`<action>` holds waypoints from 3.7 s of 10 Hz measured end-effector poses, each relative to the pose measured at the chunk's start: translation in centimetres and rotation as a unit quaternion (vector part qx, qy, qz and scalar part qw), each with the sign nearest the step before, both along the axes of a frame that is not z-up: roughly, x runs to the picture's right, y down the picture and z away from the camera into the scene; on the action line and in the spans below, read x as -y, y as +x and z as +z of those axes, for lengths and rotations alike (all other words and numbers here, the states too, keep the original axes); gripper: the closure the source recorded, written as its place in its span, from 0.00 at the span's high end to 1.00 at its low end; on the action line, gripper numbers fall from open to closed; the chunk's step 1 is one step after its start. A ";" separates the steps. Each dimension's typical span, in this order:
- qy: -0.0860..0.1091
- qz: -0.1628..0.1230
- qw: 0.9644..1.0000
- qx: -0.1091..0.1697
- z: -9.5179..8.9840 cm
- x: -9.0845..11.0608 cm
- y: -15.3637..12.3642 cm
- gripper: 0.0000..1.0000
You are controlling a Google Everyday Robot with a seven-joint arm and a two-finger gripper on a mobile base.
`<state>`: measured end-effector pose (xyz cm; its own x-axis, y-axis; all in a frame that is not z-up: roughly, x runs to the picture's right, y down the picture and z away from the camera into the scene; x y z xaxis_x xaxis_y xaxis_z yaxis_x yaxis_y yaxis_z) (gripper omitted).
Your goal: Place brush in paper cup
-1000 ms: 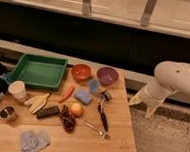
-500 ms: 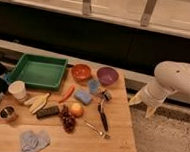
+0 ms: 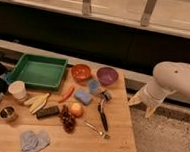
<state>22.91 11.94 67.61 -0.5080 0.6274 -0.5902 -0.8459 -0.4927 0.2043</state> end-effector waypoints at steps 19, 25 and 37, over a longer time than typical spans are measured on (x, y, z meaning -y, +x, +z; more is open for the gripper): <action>0.018 -0.125 0.981 0.147 10.7 0.4 -17.0 0.65; 0.003 -0.173 0.964 0.203 15.8 -3.0 -17.0 0.65; 0.026 -0.191 0.967 0.164 16.3 -4.2 -15.6 0.00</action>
<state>7.29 16.11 83.91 -0.0241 0.7658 -0.6426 -0.9835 -0.1334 -0.1222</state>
